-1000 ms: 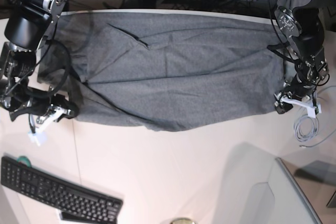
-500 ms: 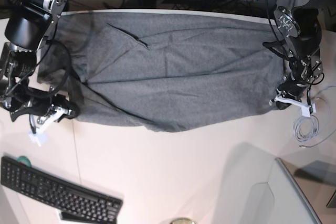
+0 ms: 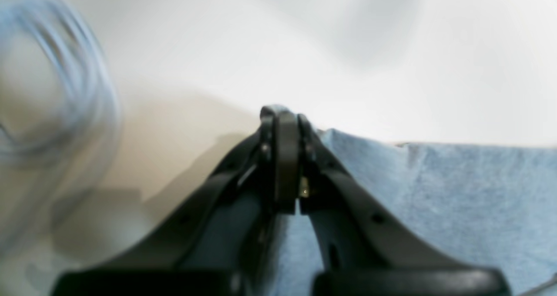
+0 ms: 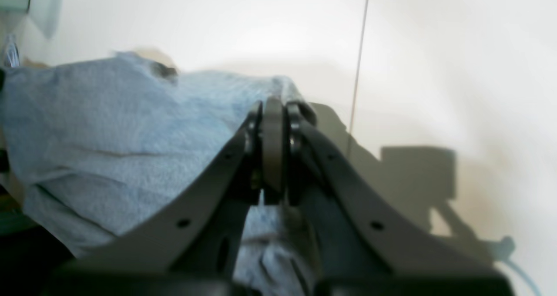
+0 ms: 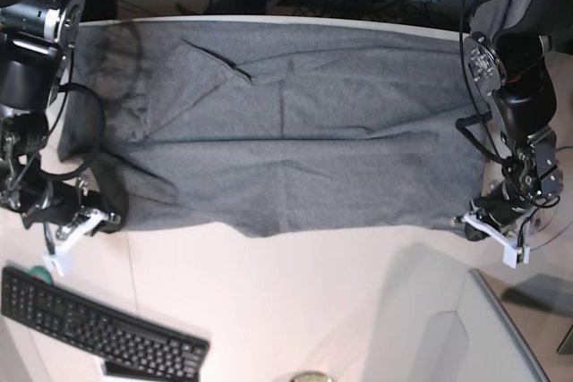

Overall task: Layout the t-shirt on the table in an organized manner, then fold the t-shirt properly
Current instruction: 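Fold the held shirt side over the body with both grippers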

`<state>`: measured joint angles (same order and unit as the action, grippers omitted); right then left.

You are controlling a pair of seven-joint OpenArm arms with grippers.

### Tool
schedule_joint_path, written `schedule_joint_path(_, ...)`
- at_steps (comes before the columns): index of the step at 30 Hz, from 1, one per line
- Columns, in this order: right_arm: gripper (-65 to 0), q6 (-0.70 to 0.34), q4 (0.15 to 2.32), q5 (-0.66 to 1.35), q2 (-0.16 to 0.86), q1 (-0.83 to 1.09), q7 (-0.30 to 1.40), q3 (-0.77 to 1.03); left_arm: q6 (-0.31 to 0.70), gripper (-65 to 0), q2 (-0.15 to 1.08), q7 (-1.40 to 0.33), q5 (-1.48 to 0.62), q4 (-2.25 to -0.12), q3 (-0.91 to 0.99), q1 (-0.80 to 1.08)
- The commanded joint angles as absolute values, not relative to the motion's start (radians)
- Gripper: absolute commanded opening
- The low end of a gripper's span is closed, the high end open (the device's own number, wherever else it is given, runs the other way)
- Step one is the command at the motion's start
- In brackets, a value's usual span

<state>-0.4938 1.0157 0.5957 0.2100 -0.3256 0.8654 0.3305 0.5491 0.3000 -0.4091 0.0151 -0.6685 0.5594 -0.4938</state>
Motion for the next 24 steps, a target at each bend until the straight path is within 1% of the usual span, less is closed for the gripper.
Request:
schedule_joint_path(1, -65.0, -0.499, 1.015, 0.611, 0.245, -0.361, 0.832, 0.318, 0.552, -65.0, 0.312, -0.403, 0.001, -0.685, 0.559, -0.527)
schedule_joint_path(7, -65.0, -0.501, 0.888, 0.611, 0.306, -0.437, 0.72, 0.182, 0.55, -65.0, 0.285, -0.403, 0.001, -0.69, 0.46, -0.55)
schedule_joint_path(11, -65.0, -0.501, 0.869, 0.611, 0.332, -0.447, 0.645, 0.145, 0.549, -65.0, 0.259, -0.401, -0.001, -0.691, 0.455, -0.576)
schedule_joint_path(21, -65.0, -0.501, 0.875, 0.611, 0.357, -0.449, 0.636, 0.143, 0.549, -65.0, 0.257, -0.401, -0.001, -0.694, 0.455, -0.618)
schedule_joint_path(24, -65.0, -0.503, 0.877, 0.611, 0.36, -0.449, 0.636, 0.143, 0.55, -65.0, 0.26, -0.406, -0.001, -0.74, 0.446, -0.607)
